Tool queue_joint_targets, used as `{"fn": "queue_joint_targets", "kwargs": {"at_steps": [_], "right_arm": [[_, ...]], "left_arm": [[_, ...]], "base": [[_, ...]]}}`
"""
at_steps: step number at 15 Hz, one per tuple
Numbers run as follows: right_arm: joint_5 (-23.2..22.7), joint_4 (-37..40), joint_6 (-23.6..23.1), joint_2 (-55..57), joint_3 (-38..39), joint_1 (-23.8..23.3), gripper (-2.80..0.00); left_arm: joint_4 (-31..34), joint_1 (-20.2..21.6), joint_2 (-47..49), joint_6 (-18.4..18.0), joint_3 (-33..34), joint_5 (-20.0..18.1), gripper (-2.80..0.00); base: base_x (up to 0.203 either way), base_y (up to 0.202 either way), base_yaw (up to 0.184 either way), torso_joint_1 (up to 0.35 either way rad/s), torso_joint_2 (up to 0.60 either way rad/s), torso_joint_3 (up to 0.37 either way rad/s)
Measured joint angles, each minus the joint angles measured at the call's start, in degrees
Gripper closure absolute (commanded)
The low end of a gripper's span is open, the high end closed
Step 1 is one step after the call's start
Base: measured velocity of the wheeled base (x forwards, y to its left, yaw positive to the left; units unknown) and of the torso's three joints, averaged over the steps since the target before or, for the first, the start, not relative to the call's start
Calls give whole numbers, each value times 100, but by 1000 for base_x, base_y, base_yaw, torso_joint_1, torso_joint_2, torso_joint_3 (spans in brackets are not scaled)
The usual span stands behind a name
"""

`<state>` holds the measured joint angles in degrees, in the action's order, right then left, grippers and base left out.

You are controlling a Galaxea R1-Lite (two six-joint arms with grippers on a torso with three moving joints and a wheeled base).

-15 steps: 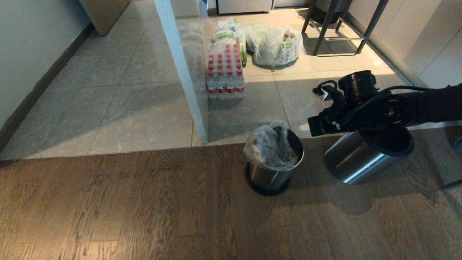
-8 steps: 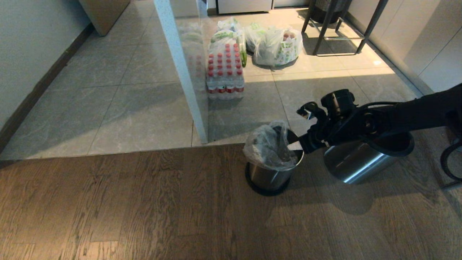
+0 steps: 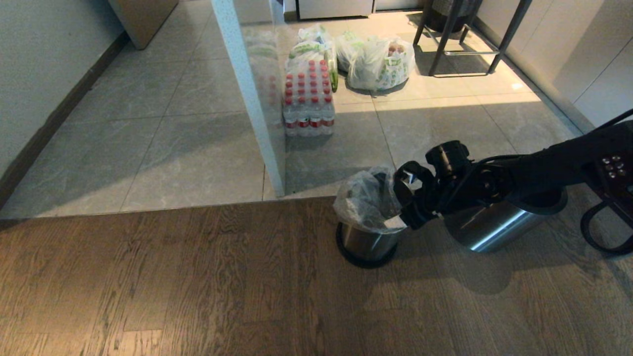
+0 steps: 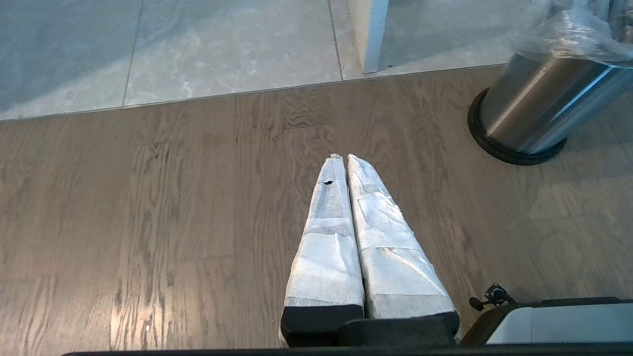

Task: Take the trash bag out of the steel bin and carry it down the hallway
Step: Pick up the trash bag

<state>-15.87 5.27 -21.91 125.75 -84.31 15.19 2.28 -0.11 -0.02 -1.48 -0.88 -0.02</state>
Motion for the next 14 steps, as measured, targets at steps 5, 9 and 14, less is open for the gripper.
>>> {"fn": "queue_joint_targets", "kwargs": {"at_steps": [5, 9, 14], "right_arm": [[-9, 173, -110, 0, 210, 217, -280], [-11, -204, -535, 58, 220, 230, -280], [-11, -556, -1091, 160, 261, 208, -280]], "left_arm": [[0, 1, 0, 1, 0, 2, 0], [0, 1, 0, 1, -2, 2, 0], [-1, 1, 0, 1, -2, 2, 0]], "base": [[0, 0, 0, 0, 0, 0], [0, 0, 0, 0, 0, 0], [0, 0, 0, 0, 0, 0]]}}
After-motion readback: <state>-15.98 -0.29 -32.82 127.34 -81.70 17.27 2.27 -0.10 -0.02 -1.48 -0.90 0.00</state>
